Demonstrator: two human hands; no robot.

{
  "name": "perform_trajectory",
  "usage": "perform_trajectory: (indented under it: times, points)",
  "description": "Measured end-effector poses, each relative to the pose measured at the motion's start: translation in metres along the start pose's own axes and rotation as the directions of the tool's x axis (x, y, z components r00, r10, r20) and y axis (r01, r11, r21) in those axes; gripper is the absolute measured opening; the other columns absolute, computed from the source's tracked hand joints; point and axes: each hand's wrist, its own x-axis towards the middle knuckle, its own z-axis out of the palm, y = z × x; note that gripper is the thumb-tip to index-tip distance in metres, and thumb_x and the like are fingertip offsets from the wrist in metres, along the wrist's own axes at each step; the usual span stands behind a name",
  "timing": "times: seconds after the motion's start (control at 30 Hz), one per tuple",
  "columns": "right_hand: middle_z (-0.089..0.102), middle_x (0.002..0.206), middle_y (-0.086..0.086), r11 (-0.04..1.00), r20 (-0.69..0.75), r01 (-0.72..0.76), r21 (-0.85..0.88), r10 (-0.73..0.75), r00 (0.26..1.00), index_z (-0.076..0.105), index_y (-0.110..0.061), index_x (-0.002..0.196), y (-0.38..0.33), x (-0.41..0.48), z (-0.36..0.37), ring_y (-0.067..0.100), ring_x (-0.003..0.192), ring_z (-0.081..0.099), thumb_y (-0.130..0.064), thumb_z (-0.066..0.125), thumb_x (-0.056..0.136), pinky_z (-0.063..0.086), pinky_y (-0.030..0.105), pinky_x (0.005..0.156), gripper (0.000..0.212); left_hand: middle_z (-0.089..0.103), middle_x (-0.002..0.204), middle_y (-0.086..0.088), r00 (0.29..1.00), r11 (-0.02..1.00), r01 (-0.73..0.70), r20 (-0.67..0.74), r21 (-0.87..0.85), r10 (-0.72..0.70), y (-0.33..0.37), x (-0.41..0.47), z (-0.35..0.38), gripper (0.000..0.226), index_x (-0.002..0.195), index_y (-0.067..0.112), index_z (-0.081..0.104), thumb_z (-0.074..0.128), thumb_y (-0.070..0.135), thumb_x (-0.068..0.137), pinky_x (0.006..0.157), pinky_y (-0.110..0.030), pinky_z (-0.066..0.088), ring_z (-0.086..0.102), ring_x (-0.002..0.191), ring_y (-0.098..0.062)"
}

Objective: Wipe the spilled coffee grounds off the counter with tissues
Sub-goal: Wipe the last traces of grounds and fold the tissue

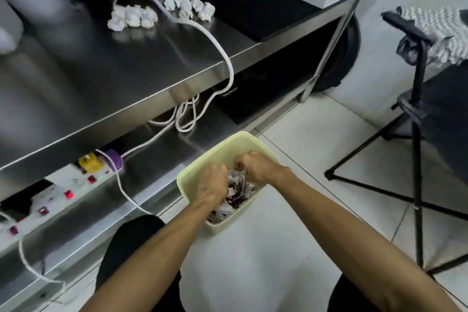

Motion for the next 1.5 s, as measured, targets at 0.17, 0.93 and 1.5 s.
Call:
perform_trajectory:
  times: [0.17, 0.93, 1.5]
  points:
    - [0.07, 0.098, 0.005, 0.997, 0.05, -0.06, -0.041, 0.062, 0.997, 0.066, -0.02, 0.099, -0.004, 0.004, -0.001, 0.023, 0.093, 0.064, 0.004, 0.061, 0.077, 0.055, 0.039, 0.08, 0.032, 0.065, 0.104, -0.012, 0.997, 0.994, -0.044, 0.075, 0.098, 0.037, -0.007, -0.001, 0.0, 0.023, 0.11, 0.008, 0.062, 0.055, 0.005, 0.089, 0.08, -0.036, 0.052, 0.063, 0.093, -0.028]
    - [0.065, 0.098, 0.008, 0.987, -0.091, -0.062, 0.148, 0.077, 0.993, 0.058, -0.011, 0.098, -0.187, -0.162, -0.377, 0.028, 0.085, 0.064, -0.016, 0.05, 0.093, 0.054, 0.038, 0.074, 0.01, 0.06, 0.112, -0.004, 0.993, 0.999, 0.04, -0.114, -0.003, -0.04, 0.134, -0.159, -0.386, 0.021, 0.117, 0.014, 0.048, 0.044, 0.015, 0.096, 0.086, -0.033, 0.05, 0.057, 0.1, -0.02]
    - [0.066, 0.082, -0.01, 0.942, -0.444, 0.254, 0.219, -0.136, 0.886, 0.057, -0.023, 0.088, -0.286, -0.168, -0.563, 0.005, 0.058, 0.061, -0.031, 0.059, 0.088, 0.05, 0.025, 0.058, 0.009, 0.05, 0.061, 0.009, 0.856, 0.929, -0.033, -0.491, -0.368, -0.164, 0.106, -0.219, -0.592, 0.007, 0.103, 0.026, 0.043, 0.046, 0.03, 0.098, 0.053, -0.034, 0.046, 0.049, 0.051, -0.017]
